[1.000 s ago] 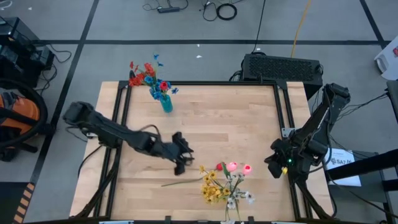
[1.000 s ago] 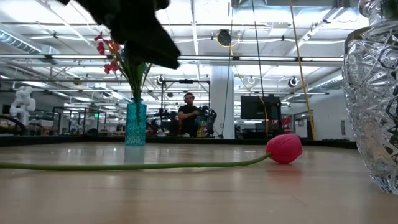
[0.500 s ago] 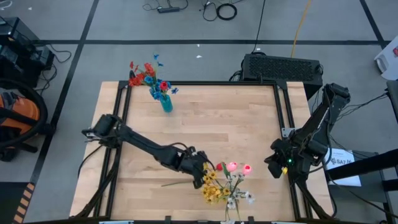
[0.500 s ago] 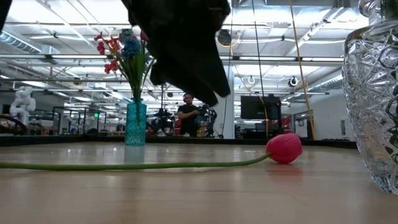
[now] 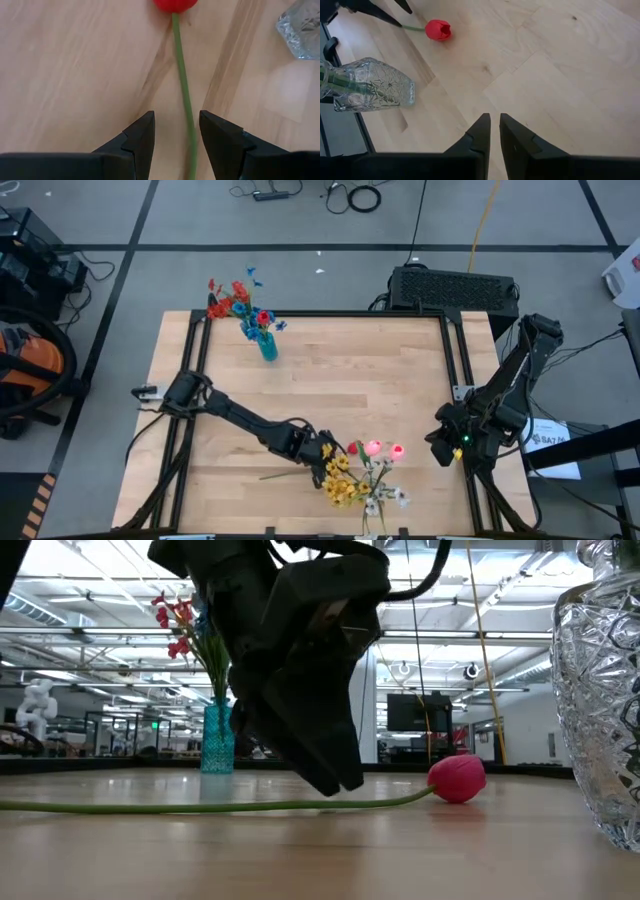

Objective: Sort flowers into vase by color
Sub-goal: Put the red flower into the blue vase

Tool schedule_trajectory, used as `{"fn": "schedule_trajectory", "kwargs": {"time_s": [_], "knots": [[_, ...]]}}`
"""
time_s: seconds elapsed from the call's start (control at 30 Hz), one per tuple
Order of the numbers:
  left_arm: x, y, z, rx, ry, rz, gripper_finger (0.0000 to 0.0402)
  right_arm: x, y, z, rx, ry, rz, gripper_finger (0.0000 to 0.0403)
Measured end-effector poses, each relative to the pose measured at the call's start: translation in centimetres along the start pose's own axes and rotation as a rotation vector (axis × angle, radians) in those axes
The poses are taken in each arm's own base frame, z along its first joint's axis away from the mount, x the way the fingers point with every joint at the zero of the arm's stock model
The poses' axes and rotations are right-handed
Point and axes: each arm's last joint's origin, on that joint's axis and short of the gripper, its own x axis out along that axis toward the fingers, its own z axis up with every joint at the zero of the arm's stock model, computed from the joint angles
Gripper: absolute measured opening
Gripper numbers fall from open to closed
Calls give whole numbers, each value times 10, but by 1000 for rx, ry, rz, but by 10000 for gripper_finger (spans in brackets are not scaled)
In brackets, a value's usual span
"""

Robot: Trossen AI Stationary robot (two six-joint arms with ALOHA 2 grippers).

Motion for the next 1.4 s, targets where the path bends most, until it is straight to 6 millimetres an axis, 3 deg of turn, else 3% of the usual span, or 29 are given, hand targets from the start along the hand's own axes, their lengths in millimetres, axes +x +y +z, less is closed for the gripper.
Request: {"fn": "schedule_trajectory", "kwargs": {"time_s": [0.37, 0.7, 0.83, 1.0, 1.1, 1.27, 1.4], "knots": [[0, -11, -12, 36, 17, -12, 162, 0, 0, 0, -1, -4, -2, 33], [18, -9, -23, 92, 26, 59, 158, 7, 2, -4, 2, -15, -40, 34], [18, -6, -25, 96, 36, 108, 117, 11, 5, -7, -10, -16, -61, 34], [18, 0, -29, 106, 76, 165, 21, 16, 7, -11, -20, -19, -81, 34], [16, 1, -29, 107, 89, 176, 10, 18, 7, -12, -27, -21, -92, 34], [-3, 7, -27, 106, 119, 237, 4, 20, 8, -13, -32, -21, -99, 34], [-42, 32, -30, 92, 237, 456, 2, 20, 8, -13, -32, -21, -98, 34]]}}
